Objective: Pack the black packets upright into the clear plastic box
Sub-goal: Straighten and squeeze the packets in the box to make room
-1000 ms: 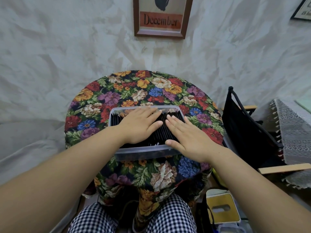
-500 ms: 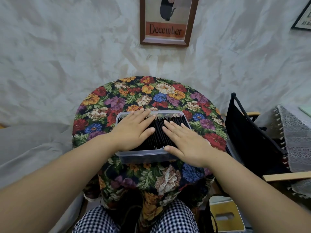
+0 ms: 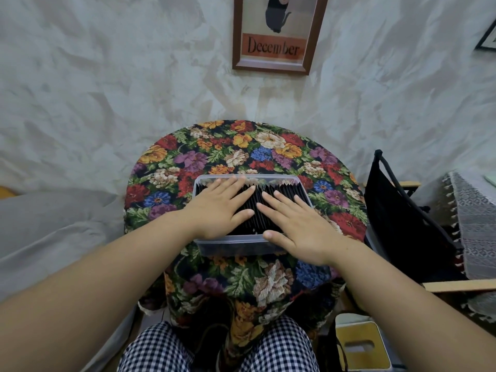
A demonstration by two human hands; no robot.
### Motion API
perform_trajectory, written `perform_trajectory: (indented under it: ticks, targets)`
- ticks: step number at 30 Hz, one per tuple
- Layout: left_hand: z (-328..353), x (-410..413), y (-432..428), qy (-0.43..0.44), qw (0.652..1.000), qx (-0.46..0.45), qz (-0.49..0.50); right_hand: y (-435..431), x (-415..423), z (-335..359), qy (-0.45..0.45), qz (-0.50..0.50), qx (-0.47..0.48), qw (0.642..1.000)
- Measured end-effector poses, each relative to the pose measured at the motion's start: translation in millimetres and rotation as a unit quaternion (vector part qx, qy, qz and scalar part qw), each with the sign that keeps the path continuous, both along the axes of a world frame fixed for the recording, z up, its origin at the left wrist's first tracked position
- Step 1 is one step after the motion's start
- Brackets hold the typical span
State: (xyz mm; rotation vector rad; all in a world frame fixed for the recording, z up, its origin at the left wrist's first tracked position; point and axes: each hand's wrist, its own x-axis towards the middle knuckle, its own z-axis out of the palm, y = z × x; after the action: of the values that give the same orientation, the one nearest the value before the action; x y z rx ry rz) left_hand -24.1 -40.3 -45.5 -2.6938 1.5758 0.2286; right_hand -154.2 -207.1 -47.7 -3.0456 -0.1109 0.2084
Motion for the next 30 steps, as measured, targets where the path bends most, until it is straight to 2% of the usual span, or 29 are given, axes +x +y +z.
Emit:
perform_trajectory:
  ticks: [5, 16, 21, 24, 30]
  targets:
    - [1, -2, 9, 0.005, 0.999, -0.039, -0.011, 3, -2, 3, -0.003, -0.002, 0.005, 1.000]
    - [-3, -8, 23, 0.000, 0.999, 0.001, -0.036, 7, -3, 2, 0.011, 0.021, -0.019, 1.000]
    - [0, -7, 32, 0.046, 0.994, -0.100, -0.002, 1, -1, 6, -0.040, -0.008, 0.065, 0.997]
    - [-2, -1, 38, 0.017, 0.988, -0.144, 0.056, 1, 6, 15, -0.038, -0.038, 0.044, 0.998]
    - [-5, 0, 42, 0.037, 0.995, -0.064, 0.066, -1, 16, 6, 0.008, -0.026, -0.017, 1.000]
